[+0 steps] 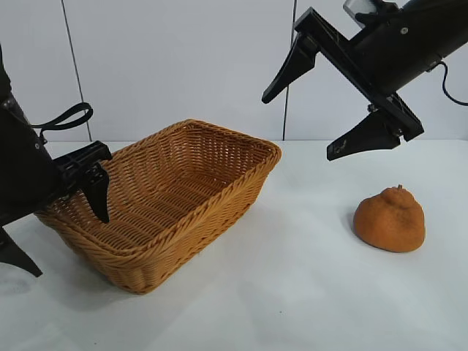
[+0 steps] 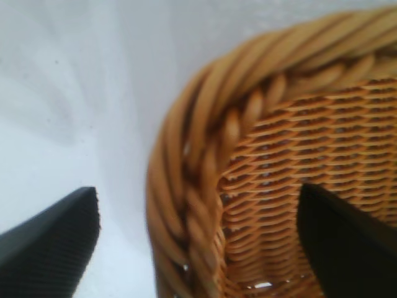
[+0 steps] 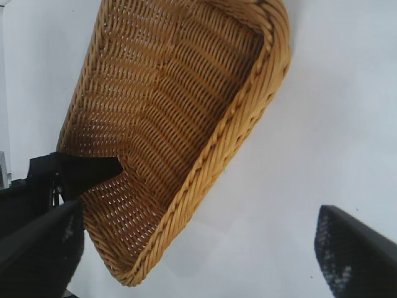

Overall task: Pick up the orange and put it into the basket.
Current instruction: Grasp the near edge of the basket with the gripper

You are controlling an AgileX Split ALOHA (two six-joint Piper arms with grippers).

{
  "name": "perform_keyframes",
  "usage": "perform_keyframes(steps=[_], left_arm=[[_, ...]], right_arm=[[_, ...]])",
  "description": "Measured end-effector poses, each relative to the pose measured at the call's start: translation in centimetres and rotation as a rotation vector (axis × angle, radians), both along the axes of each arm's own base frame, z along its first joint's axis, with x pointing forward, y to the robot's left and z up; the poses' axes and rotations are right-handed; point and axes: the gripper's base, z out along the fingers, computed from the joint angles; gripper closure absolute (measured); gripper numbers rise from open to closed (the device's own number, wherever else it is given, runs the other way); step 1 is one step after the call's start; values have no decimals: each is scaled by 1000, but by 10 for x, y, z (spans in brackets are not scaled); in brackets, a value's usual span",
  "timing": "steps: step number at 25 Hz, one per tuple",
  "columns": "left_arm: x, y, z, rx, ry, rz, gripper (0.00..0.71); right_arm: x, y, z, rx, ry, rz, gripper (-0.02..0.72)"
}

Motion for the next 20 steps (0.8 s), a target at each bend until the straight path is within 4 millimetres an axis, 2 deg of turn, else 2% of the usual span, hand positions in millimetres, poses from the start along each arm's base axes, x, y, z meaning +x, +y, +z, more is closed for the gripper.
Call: perform_keyframes(steps=[2,7,9,14,20], left_arm=[[0,0,0,0,-1,0,214],[0,0,0,0,-3,-1,343],[-1,0,-1,1,-3,0,366],[-9,3,-10,12,19,0,381],[-7,3,-10,1,-17,14,386]], right_arm=[[0,0,0,0,0,0,10],[0,0,0,0,0,0,10],[0,0,0,0,0,0,10],[0,0,0,0,0,0,10],[0,0,0,-1,-4,-4,10]])
